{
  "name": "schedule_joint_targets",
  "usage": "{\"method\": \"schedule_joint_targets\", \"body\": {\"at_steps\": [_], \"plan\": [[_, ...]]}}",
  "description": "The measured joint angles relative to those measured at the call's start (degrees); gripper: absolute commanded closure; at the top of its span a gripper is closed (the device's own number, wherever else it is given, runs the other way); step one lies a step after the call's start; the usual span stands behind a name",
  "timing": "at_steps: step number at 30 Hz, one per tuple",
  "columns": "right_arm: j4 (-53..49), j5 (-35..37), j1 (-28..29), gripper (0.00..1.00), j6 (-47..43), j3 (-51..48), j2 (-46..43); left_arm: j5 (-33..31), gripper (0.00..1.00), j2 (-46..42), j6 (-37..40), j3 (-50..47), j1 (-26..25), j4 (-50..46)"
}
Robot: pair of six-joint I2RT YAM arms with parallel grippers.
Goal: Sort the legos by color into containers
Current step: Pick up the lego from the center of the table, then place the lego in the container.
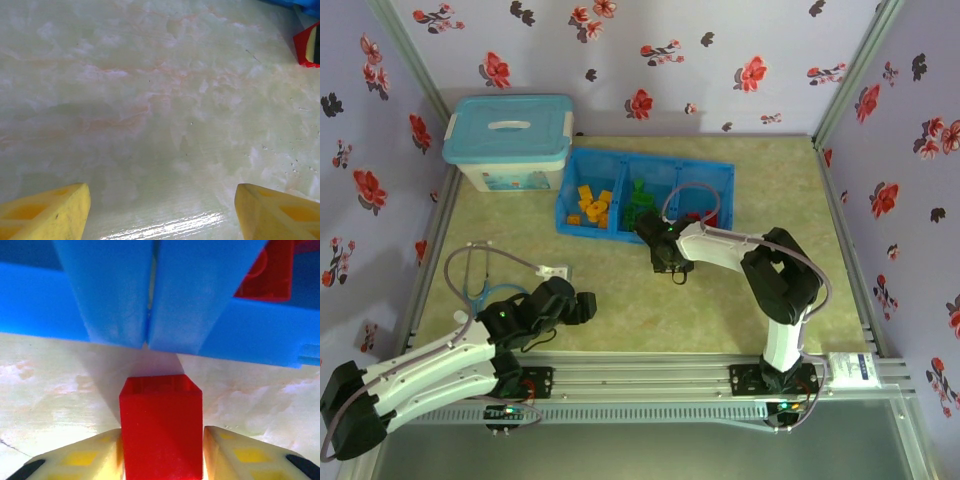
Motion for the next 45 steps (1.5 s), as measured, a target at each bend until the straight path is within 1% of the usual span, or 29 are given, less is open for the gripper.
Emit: {"method": "schedule_joint_targets", "body": {"at_steps": [3, 5, 10, 16, 19, 23, 27, 31, 35, 41, 42, 43, 44, 45], "plan": [[0.0, 0.0, 0.0, 0.72, -0.2, 0.0, -0.1, 0.0, 0.24, 0.3, 0.0, 0.0, 0.0, 0.0], [0.0, 0.0, 0.1, 0.74, -0.2, 0.0, -0.3, 0.0, 0.24, 0.3, 0.0, 0.0, 0.0, 0.0], [-1.3, 0.5, 1.1, 0.75, -0.2, -0.1, -3.6, -0.2, 0.24, 0.6, 0.0, 0.0, 0.0, 0.0], [-4.2, 2.9, 1.8, 0.74, -0.4, -0.1, -14.4, -0.4, 0.24, 0.9, 0.5, 0.2, -0.1, 0.3], [-5.4, 4.0, 0.3, 0.73, -1.0, -0.1, -19.2, -0.3, 0.24, -1.0, 1.1, 0.1, -0.8, 1.8], [-6.4, 4.1, -5.0, 0.73, -2.6, -0.1, -22.0, -0.5, 0.24, -5.6, 1.6, 0.1, -1.2, 2.8], [-6.6, 2.1, -12.2, 0.72, -4.7, -0.1, -22.2, -0.6, 0.25, -6.9, 1.7, 0.1, -1.2, 2.5], [-6.6, 0.0, -17.6, 0.72, -6.6, 0.0, -21.4, -0.6, 0.25, -7.7, 1.7, 0.1, -1.2, 1.5], [-7.3, -1.9, -20.1, 0.72, -8.4, 2.6, -17.5, -0.7, 0.25, -8.5, 1.7, 0.1, -1.2, 1.2], [-8.7, -3.8, -22.0, 0.71, -11.1, 11.7, -8.9, -1.0, 0.25, -8.5, 1.6, 0.1, -1.2, 0.5], [-9.2, -4.0, -22.3, 0.69, -11.5, 13.6, -7.5, -1.1, 0.25, -8.5, 1.6, 0.1, -1.3, 0.4], [-9.6, -4.1, -22.6, 0.65, -11.8, 15.1, -6.3, -1.1, 0.25, -8.5, 1.6, 0.1, -1.3, 0.3], [-10.1, -4.3, -22.9, 0.54, -12.3, 17.0, -5.0, -1.1, 0.25, -8.5, 1.6, 0.1, -1.3, 0.2], [-10.6, -4.5, -23.2, 0.39, -13.0, 19.1, -3.7, -1.1, 0.25, -8.6, 1.6, 0.1, -1.3, 0.1]]}}
